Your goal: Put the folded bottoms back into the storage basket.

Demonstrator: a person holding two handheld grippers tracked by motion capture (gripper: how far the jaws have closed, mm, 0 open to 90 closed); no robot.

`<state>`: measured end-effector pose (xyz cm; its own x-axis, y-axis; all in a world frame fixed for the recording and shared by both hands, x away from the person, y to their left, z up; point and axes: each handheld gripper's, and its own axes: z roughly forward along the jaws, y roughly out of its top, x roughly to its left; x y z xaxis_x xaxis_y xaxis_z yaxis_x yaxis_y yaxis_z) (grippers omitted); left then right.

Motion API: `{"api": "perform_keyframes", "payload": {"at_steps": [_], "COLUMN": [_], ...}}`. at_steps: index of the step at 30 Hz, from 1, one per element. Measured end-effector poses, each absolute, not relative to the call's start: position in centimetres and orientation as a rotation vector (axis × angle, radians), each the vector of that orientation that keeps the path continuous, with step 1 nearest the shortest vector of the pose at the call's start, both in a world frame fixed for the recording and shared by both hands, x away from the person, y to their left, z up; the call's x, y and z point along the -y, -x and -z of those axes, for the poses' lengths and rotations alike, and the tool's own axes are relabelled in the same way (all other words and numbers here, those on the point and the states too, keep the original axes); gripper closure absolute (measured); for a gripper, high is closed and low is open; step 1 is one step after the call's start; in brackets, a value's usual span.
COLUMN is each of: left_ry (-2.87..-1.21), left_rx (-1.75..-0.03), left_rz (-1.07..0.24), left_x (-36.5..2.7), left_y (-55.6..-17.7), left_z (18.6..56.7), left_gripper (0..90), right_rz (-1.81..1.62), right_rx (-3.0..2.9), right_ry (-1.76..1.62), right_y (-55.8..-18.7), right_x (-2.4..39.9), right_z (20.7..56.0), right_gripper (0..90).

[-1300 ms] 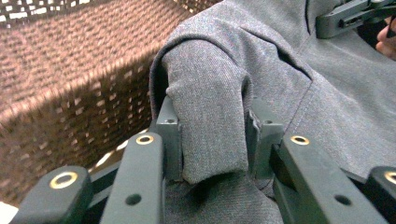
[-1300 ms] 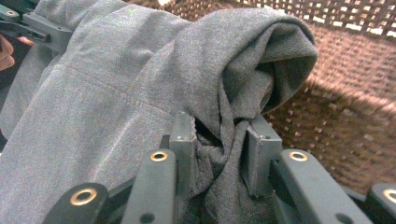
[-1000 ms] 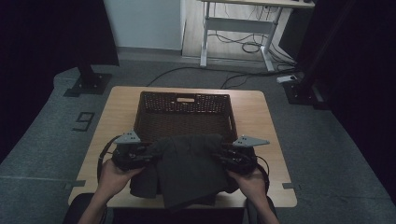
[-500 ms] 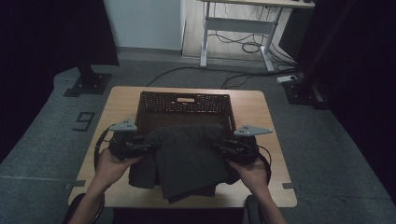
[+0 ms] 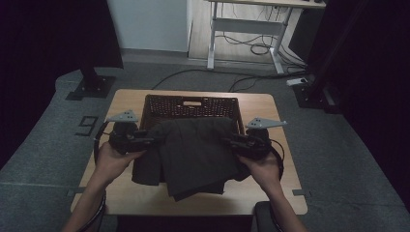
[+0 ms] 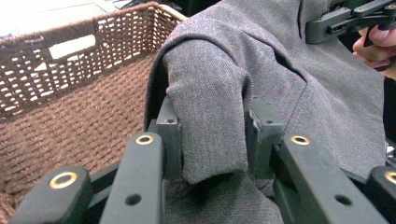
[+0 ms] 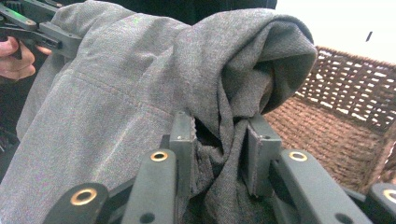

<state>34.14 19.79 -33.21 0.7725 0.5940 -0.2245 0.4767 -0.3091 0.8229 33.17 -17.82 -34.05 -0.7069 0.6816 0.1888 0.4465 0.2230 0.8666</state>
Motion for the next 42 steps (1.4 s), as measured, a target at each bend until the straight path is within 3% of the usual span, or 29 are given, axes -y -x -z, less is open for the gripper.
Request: {"api": "perform_keyframes", "payload": {"at_steps": [24, 42], "left_ry": [-1.915, -1.902], "left_rx": [-0.798, -0.817], "left_rz": [-0.153, -0.201], "left_x": [-20.1, -20.3], "left_y": [-38.3, -42.0], "left_z": [29.5, 28.5], "left_gripper": [64.2, 64.2], "right_rz": [-1.477, -1.451], "right_rx": [-2.203, -2.154], "right_ry": [-1.046, -1.032], "right_y": [-37.3, -40.9], "right_x": [17.4, 16.5], "right_z": [30.0, 29.4], "right_gripper": [68.9, 69.0]}}
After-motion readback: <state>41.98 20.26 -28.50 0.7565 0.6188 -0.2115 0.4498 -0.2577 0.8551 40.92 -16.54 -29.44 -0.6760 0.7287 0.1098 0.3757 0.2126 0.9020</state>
